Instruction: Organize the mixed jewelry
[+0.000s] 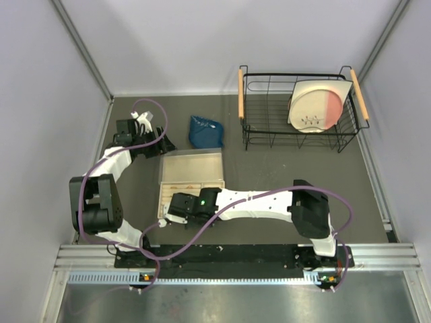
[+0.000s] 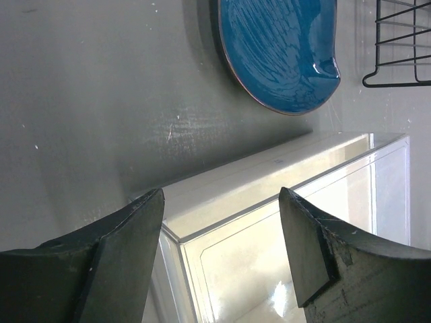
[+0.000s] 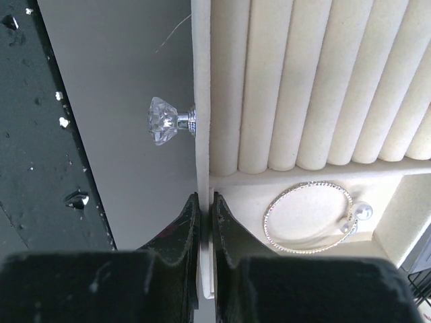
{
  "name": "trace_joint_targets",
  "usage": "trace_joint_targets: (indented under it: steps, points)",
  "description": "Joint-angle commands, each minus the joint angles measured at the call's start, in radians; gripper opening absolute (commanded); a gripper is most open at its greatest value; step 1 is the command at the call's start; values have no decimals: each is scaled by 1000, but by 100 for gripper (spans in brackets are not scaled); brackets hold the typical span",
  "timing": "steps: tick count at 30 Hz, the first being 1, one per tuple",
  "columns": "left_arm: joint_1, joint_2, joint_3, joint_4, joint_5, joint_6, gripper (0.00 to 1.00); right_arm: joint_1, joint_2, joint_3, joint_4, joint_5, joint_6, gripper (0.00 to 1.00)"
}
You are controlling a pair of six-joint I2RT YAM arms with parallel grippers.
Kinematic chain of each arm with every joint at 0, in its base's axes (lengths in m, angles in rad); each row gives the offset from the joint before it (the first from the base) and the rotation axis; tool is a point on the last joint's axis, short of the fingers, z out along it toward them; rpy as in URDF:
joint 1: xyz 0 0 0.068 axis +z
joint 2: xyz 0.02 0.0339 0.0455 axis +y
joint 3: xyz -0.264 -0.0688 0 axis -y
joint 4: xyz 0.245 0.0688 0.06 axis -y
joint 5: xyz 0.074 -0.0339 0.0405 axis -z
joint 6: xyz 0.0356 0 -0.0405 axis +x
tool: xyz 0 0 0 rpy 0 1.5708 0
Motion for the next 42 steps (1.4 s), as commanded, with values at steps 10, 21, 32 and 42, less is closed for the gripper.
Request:
trace_joint_targets:
  steps: [10, 21, 32, 42]
  points:
    - [3, 14, 30, -18, 46, 10, 75, 2, -47, 17, 41, 47, 6, 0]
    - [0, 34, 33, -18, 47, 8, 75, 20, -52, 45, 40, 33, -4, 0]
    - [2, 41, 30, -17, 50, 11, 75, 32, -72, 59, 41, 50, -12, 0]
    - [-1, 51, 25, -17, 57, 13, 75, 25, -68, 74, 57, 79, -29, 0]
